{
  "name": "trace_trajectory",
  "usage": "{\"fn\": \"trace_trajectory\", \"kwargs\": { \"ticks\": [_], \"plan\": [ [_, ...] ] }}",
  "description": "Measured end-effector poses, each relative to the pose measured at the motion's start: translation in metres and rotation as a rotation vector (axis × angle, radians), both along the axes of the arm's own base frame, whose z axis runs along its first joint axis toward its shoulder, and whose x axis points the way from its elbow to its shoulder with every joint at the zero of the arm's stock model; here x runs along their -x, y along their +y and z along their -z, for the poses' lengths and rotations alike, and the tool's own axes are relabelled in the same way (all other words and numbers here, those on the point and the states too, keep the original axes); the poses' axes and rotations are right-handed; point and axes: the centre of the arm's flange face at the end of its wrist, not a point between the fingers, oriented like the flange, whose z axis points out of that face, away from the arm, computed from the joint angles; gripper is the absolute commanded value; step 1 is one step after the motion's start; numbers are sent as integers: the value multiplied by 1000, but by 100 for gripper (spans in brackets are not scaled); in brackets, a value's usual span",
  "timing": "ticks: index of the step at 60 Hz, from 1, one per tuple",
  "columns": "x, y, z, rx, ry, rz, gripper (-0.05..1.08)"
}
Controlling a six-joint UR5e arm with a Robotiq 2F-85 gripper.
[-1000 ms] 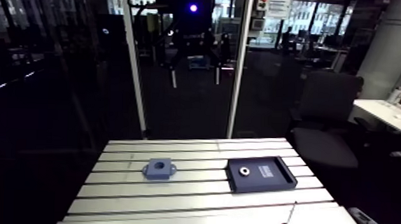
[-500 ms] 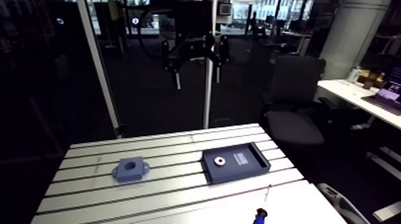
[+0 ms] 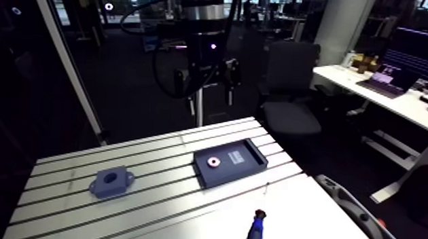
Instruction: Pick up the bearing and press it into the housing until flush.
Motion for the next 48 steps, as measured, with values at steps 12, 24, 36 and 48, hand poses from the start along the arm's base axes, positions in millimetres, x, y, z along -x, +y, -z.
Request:
{"fn": "trace_trajectory", "kwargs": {
  "ticks": [12, 24, 36, 48],
  "plan": [
    [-6, 24, 29, 6, -2, 8, 1],
    [-10, 43, 61, 19, -2, 14, 1],
    [-6, 48, 85, 37, 10, 14, 1],
    [1, 46, 101, 46, 11, 6, 1]
  ]
}}
